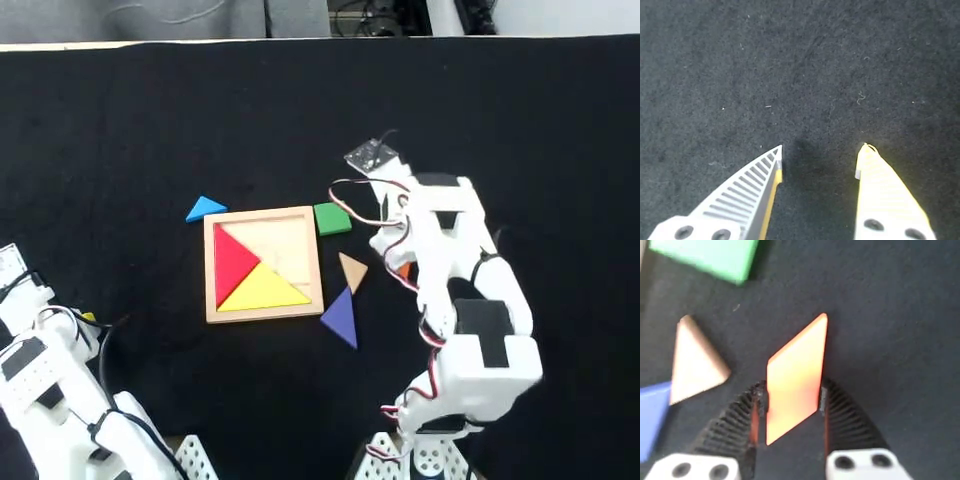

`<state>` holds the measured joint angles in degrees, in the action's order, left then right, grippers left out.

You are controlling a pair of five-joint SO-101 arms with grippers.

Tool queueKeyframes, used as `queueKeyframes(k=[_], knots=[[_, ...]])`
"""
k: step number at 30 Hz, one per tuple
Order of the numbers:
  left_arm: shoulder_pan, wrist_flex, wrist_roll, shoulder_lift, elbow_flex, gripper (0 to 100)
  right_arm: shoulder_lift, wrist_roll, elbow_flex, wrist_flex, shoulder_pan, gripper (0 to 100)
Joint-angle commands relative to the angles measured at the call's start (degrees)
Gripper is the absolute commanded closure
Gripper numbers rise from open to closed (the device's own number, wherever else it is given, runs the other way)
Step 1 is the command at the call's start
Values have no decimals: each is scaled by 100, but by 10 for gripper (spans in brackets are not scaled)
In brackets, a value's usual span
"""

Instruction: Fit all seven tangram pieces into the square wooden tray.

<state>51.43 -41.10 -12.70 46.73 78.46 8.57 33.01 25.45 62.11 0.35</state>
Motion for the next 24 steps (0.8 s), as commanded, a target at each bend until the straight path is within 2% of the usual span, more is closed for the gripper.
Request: queueKeyframes(k=[1,8,14,20,24], knots=[[-40,62,-35,97,-145,758,-787,-607,-338,457,35,935],[-40,62,-44,97,-145,758,-2070,-1415,-66,563,114,936],[-40,62,-44,97,-145,758,-2826,-2769,760,-290,1002,936],[-40,62,-44,97,-145,758,-3714,-2453,2273,-1099,721,936],[-40,62,-44,97,-145,758,-3741,-2426,2686,-1538,545,936]])
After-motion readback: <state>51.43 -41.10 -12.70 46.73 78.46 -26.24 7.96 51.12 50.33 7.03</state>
